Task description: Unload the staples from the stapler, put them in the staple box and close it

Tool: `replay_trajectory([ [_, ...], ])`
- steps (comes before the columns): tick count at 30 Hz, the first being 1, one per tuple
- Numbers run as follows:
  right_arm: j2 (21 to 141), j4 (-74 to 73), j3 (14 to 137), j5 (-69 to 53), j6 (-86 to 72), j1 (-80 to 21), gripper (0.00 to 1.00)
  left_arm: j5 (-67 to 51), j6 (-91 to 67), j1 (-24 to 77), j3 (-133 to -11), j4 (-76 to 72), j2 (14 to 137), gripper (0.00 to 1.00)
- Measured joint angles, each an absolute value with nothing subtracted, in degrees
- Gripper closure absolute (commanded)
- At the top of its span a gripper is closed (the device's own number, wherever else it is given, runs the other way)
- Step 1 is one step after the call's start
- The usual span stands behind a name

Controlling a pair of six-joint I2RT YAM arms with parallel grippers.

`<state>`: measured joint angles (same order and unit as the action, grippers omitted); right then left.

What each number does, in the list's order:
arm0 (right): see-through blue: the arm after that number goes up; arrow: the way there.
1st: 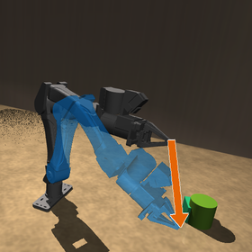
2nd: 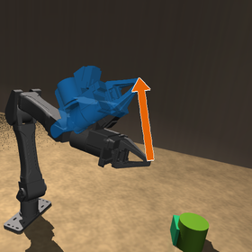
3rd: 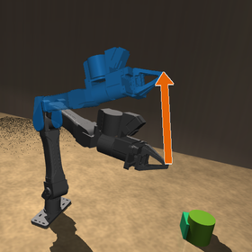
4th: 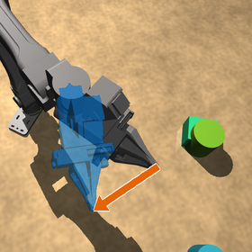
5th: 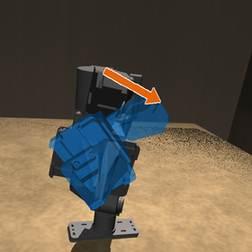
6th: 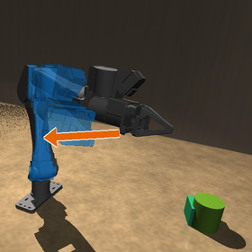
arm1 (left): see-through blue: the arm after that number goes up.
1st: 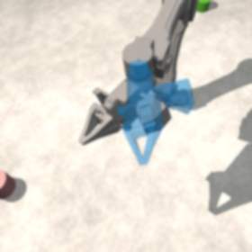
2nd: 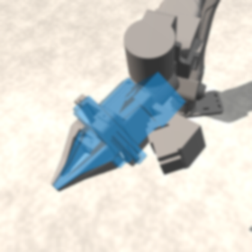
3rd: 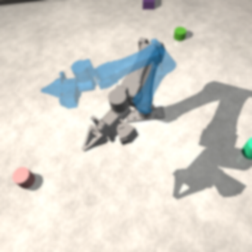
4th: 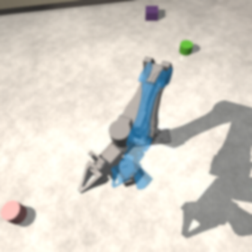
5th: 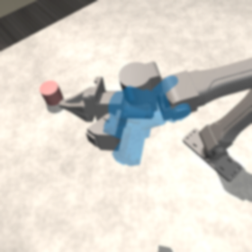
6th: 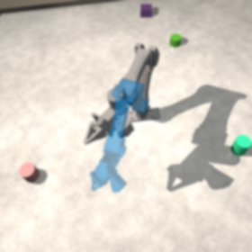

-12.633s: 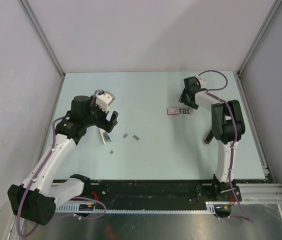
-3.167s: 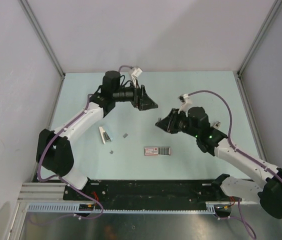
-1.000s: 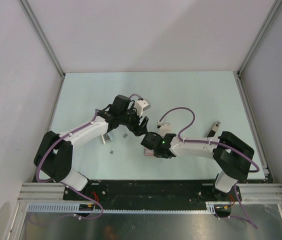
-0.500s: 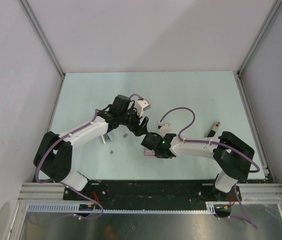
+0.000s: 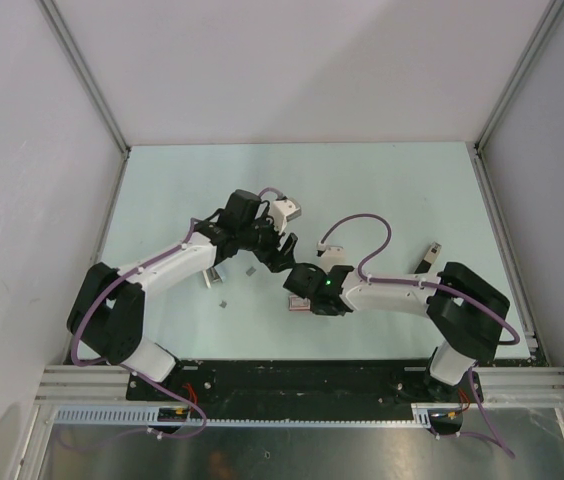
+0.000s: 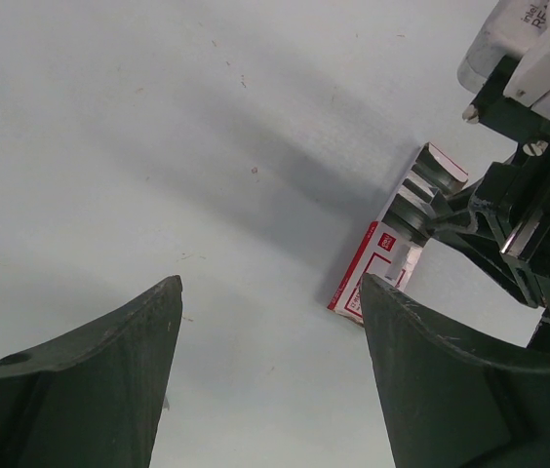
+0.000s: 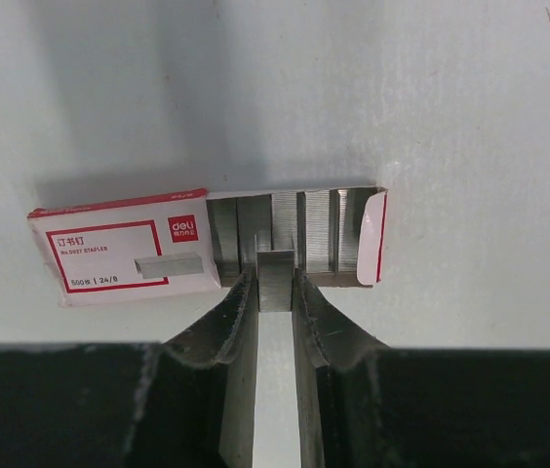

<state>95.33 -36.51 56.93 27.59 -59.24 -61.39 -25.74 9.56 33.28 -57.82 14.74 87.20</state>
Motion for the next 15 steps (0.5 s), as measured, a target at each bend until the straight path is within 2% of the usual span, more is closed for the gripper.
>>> replay_trajectory([
  [9, 94.04, -36.42, 56.95, 27.29, -58.41, -61.39, 0.75, -25.74, 9.56, 33.41, -57.82, 14.74, 86.98, 0.22],
  [15, 94.04, -36.42, 56.97, 26.46, -58.30, -61.39, 0.73, -25.74, 9.56, 33.43, -57.80, 14.74, 86.08, 0.22],
])
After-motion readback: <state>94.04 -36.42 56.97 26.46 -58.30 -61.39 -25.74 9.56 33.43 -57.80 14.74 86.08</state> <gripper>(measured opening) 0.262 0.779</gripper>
